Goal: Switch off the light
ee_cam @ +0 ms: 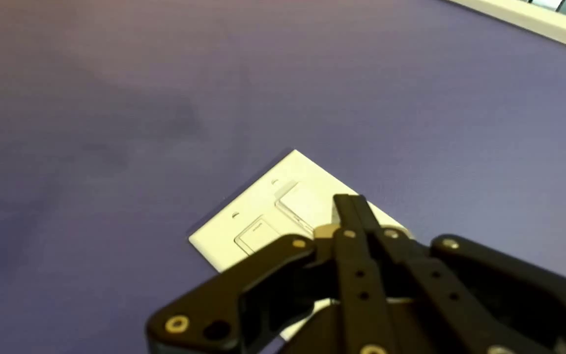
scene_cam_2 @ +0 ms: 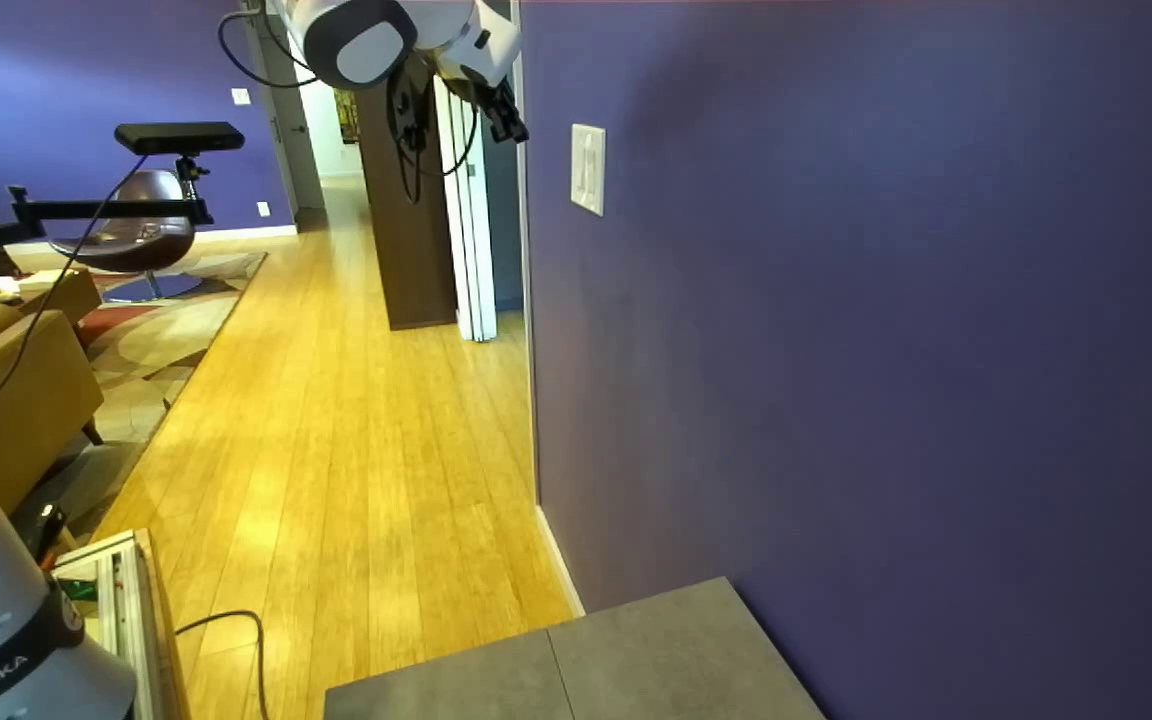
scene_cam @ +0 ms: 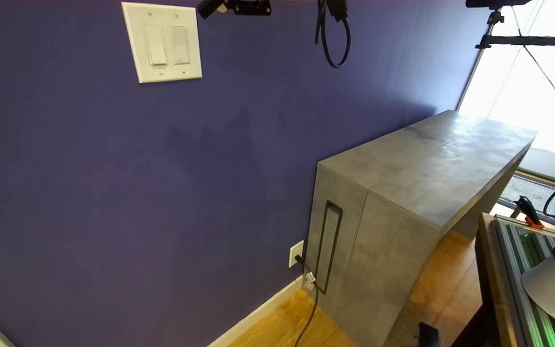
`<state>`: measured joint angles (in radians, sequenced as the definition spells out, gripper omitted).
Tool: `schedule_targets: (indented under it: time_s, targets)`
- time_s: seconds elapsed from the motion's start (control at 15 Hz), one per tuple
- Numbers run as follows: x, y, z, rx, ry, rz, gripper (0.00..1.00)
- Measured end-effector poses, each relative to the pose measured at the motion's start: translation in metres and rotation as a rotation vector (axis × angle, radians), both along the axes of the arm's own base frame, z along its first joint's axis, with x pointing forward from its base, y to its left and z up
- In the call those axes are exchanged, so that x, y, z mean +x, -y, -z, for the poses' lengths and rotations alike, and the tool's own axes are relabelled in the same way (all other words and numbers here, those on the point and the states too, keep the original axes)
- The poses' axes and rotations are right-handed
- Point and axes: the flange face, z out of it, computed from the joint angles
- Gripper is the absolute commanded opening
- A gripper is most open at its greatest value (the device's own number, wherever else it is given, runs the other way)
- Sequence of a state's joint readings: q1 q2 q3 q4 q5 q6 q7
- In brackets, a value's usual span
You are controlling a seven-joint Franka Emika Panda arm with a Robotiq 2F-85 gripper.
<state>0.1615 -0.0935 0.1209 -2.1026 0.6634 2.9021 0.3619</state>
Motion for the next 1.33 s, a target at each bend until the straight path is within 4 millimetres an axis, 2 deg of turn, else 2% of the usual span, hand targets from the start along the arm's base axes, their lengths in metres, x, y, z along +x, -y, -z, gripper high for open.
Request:
schedule_targets:
  time_s: [0.47,0.93,1.33]
  targets:
    - [0.022,0.014,0.010,0.006,0.018,0.059,0.00]
    - [0.027,0.022,0.002,0.064,0.010,0.012,0.00]
    - [0.031,0.048,0.007,0.099,0.008,-0.027,0.01]
